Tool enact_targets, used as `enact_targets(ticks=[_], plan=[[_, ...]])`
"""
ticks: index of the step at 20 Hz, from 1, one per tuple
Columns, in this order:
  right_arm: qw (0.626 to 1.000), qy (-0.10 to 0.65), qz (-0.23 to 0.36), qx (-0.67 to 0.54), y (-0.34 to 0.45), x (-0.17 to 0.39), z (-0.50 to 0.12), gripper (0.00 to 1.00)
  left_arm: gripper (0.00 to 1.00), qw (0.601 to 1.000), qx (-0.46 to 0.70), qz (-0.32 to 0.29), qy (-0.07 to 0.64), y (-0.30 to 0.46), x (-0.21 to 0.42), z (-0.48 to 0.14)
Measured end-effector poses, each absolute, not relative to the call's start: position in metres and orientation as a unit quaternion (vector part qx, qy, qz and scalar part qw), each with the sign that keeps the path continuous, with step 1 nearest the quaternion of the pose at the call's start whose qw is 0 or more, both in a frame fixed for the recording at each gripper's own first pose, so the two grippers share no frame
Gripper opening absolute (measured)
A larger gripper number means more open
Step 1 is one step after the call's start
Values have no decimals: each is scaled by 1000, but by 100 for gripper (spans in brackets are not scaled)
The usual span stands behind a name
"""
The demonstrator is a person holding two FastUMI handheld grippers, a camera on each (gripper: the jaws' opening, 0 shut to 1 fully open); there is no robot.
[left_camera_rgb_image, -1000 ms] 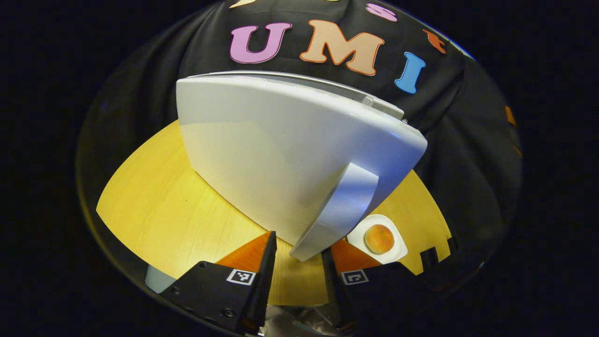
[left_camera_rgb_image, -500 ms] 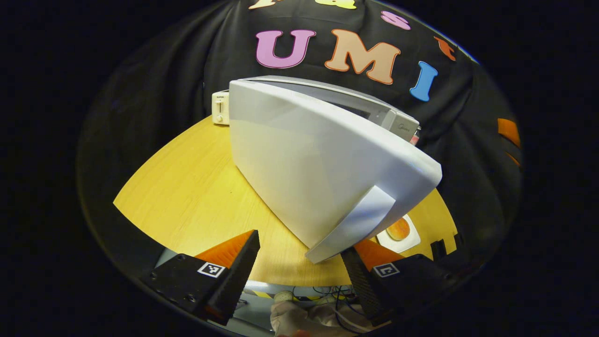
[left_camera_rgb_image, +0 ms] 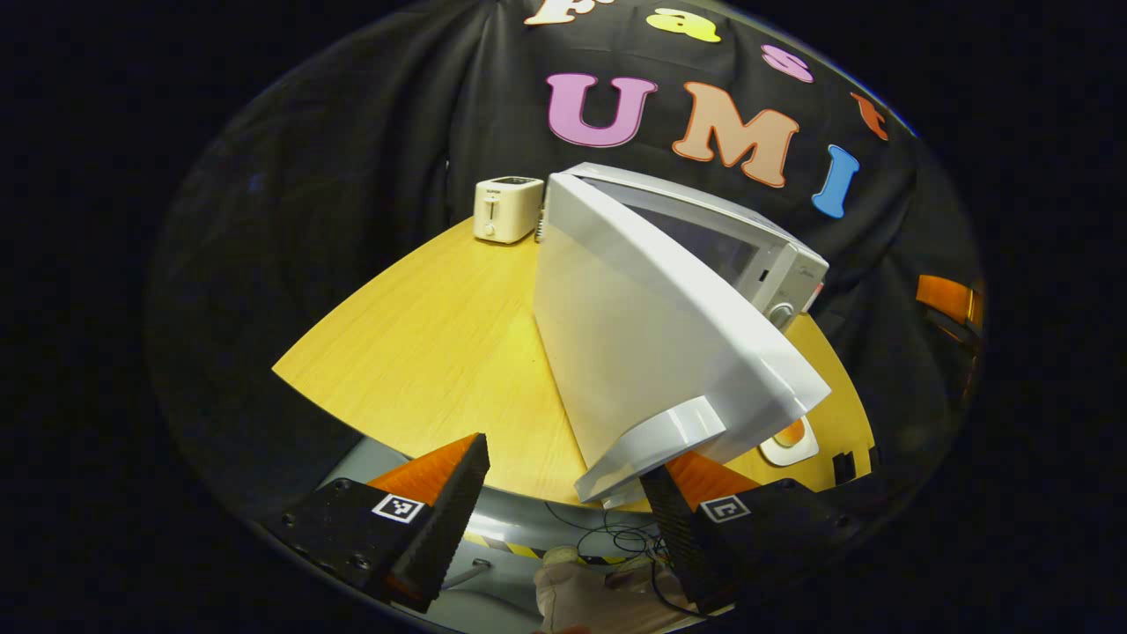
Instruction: Open the microwave oven with the left hand, put the food in, and close the microwave oven.
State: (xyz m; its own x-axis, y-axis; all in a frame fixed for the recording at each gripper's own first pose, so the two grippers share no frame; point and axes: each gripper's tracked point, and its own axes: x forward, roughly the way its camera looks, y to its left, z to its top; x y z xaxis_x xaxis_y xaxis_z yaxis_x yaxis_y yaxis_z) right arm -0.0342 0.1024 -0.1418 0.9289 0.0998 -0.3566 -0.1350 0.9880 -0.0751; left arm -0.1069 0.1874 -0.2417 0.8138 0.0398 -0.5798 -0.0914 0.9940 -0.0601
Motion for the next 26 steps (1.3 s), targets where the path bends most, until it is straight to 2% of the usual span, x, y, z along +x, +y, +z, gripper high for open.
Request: enact_targets(ticks=[5, 14, 18, 19, 26], plan=[[977, 199, 73, -35, 130, -31, -164, 92, 98, 952, -58, 54, 296, 241, -119, -236], [975, 216, 50, -32, 153, -13, -203, 92, 99, 951, -53, 12, 304, 283, -117, -231], [971, 234, 29, -36, 143, -5, -226, 92, 99, 950, -59, 6, 306, 296, -119, -230], [970, 239, 25, -36, 139, -3, -231, 99, 99, 950, -59, 6, 306, 299, -119, -229], [960, 276, 1, -53, 99, 7, -272, 99, 98, 950, -53, 46, 305, 329, -129, -222]])
